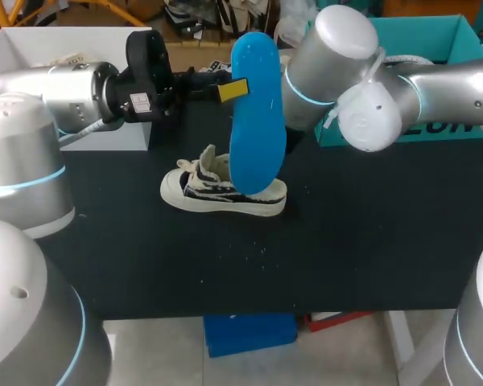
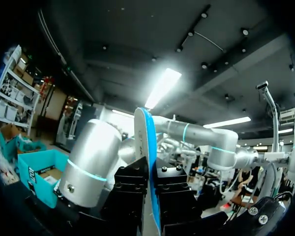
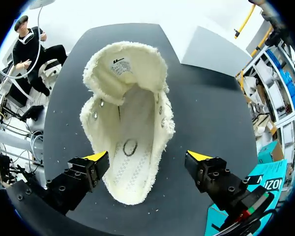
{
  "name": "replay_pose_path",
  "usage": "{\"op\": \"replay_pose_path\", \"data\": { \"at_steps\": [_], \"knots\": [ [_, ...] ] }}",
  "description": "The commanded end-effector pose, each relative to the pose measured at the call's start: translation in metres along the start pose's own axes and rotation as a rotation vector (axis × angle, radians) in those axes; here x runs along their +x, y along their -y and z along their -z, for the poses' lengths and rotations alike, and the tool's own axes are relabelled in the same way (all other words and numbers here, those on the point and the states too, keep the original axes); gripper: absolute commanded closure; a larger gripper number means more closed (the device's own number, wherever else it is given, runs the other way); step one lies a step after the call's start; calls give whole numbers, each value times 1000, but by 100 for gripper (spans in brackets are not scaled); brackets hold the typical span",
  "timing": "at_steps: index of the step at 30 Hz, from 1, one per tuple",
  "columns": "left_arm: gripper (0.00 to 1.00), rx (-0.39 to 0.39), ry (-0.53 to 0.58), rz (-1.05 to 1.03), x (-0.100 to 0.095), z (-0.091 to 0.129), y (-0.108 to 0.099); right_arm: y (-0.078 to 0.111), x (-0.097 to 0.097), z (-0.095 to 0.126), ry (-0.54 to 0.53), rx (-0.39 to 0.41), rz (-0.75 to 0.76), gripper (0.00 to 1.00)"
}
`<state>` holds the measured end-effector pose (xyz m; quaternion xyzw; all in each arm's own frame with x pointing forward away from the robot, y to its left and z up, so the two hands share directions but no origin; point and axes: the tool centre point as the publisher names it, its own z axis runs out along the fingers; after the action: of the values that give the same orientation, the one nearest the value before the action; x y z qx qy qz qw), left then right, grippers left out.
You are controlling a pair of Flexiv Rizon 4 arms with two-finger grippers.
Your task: Take the shoe out of the shoebox, open the shoe tongue, remove and reinsert the insole, then place the shoe into the shoebox
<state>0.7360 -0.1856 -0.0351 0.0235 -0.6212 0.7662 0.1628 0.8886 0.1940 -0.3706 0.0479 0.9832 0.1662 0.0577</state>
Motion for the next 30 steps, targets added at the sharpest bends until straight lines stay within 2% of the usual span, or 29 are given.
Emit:
{"op": "replay_pose_path", "data": {
  "at_steps": [1, 13, 22, 23, 24, 28, 30],
  "knots": [
    [100, 1, 5, -2, 0, -2, -1, -11, -2, -6, 5, 333, 2, 0],
    [100, 1, 5, -2, 0, -2, -1, -32, -2, -24, -14, 356, 32, 0],
    [100, 1, 5, -2, 0, -2, -1, -34, -5, -35, -36, 345, 29, 1],
    [100, 1, 5, -2, 0, -2, -1, -33, -5, -36, -41, 342, 23, 32],
    [100, 1, 5, -2, 0, -2, -1, -32, -4, -37, -44, 338, 18, 53],
    [100, 1, 5, -2, 0, -2, -1, -26, -4, -39, -54, 324, -3, 75],
    [100, 1, 5, -2, 0, -2, -1, -24, -5, -40, -58, 314, -13, 91]
  ]
}}
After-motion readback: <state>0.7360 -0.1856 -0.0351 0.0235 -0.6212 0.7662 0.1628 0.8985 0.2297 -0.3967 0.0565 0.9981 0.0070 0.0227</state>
